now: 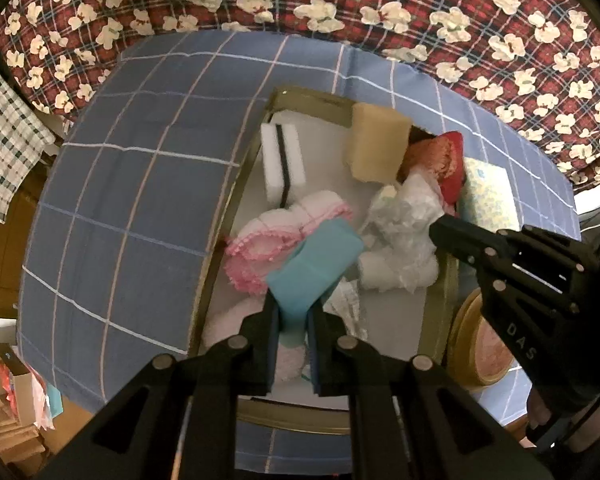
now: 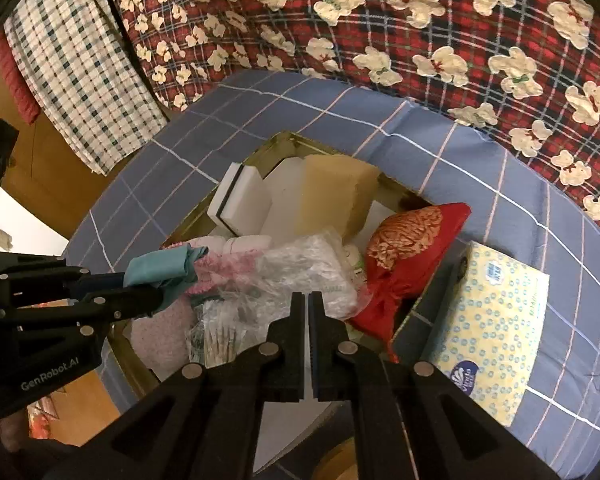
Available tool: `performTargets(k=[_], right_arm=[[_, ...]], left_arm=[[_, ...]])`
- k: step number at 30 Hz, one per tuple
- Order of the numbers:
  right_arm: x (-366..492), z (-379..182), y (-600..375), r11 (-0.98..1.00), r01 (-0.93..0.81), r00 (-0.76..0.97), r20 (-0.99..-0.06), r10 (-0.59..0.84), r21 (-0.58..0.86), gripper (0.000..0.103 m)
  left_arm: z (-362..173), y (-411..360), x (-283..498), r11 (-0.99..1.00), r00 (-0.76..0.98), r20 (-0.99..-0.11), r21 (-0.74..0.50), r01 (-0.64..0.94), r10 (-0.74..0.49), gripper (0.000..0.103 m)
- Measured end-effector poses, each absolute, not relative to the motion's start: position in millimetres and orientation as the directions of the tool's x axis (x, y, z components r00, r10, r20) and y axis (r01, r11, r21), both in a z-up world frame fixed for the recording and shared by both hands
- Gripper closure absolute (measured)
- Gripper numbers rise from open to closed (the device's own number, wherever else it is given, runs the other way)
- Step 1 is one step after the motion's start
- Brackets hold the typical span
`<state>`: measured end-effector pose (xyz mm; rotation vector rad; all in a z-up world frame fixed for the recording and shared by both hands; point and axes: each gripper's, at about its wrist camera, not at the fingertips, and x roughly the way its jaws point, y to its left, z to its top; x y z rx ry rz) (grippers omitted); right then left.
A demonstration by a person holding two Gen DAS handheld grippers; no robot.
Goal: Organize soft objects
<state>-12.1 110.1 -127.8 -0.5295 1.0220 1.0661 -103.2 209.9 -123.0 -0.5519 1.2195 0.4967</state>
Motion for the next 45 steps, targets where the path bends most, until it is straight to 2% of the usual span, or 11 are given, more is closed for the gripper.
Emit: performTargets(k=[8,11,14,15,16,17,18,19,21,32,45], right_arm=[[-15.3,-142.9,120.7,0.411,-0.907,0.105,-0.895,0.433,0.092,0.101],[-14.0,-147.7,122.5,0.41,-0.907,0.102,-0.899,0.426,0.091,0.1],[-12.7,-152.4,124.1,0.403,-0.908,0.075,-0.903,0.422,0.113,0.099],[-12.6,-152.9,124.3,0.402,-0.909,0.076,-0.903,0.422,0.111,0.096],[-12.7,-152.9,124.5,0.401,-0.909,0.072,-0.903,0.423,0.115,0.085],[-12.6,-152.9,125.2,0.396,-0.91,0.059,-0.904,0.424,0.126,0.077],[-13.0,-152.4,125.8,0.39,-0.911,0.052,-0.904,0.424,0.131,0.06],[-14.0,-151.8,125.9,0.39,-0.913,0.058,-0.904,0.423,0.124,0.05],[-14.1,-147.6,124.5,0.389,-0.912,0.059,-0.901,0.43,0.126,0.05],[-11.8,-106.6,108.2,0.421,-0.904,0.147,-0.868,0.474,0.077,0.049],[-23.7,-82.3,90.2,0.423,-0.905,0.19,-0.841,0.506,0.05,0.049]], left_arm=[[-140.9,213.6,-104.3,0.765,0.227,-0.974,-0.128,-0.631,0.024,0.092],[-143.3,212.2,-102.6,0.77,0.212,-0.977,-0.119,-0.627,0.021,0.089],[-142.3,211.9,-100.7,0.774,0.205,-0.978,-0.106,-0.625,0.031,0.074],[-141.4,211.8,-100.0,0.775,0.205,-0.978,-0.103,-0.624,0.035,0.063],[-140.0,211.3,-99.5,0.776,0.204,-0.978,-0.096,-0.623,0.043,0.053],[-137.6,210.7,-99.3,0.778,0.205,-0.977,-0.087,-0.622,0.055,0.05],[-135.1,210.2,-99.5,0.779,0.206,-0.977,-0.084,-0.621,0.059,0.047],[-133.9,210.6,-99.2,0.778,0.205,-0.977,-0.084,-0.622,0.059,0.044],[-126.4,209.8,-100.9,0.777,0.21,-0.975,-0.077,-0.625,0.072,0.04],[-81.3,208.4,-111.7,0.775,0.296,-0.931,-0.025,-0.632,0.212,0.034],[-69.7,196.8,-121.1,0.766,0.317,-0.92,-0.029,-0.642,0.23,0.034]])
